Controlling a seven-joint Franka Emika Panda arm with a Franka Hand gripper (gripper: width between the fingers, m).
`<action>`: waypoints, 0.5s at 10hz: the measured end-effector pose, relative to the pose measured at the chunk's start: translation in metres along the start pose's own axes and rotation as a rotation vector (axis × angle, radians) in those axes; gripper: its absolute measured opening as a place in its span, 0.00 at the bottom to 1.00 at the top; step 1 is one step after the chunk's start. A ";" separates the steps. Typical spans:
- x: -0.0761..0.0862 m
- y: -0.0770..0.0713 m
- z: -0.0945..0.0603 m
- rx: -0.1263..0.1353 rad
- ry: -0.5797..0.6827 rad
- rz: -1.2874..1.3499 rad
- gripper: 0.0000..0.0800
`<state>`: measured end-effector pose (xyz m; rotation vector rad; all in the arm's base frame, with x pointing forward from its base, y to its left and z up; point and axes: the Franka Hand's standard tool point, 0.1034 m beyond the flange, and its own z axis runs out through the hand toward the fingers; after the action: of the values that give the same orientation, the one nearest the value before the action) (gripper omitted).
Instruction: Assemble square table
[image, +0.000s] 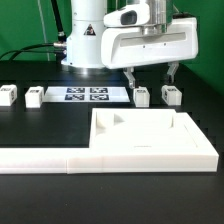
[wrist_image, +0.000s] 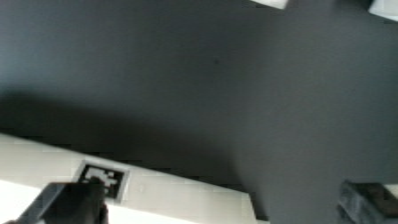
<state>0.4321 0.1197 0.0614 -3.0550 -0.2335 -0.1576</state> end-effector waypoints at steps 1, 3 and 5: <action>-0.008 -0.012 0.001 0.003 -0.009 0.089 0.81; -0.020 -0.028 0.003 0.006 -0.018 0.089 0.81; -0.025 -0.031 0.005 0.005 -0.047 0.073 0.81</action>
Offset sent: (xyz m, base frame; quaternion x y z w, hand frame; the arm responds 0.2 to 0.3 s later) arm -0.0241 0.0209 -0.0045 0.0179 0.0217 0.0270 0.9992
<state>0.4037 0.1470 0.0557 -3.0595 -0.1245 -0.0805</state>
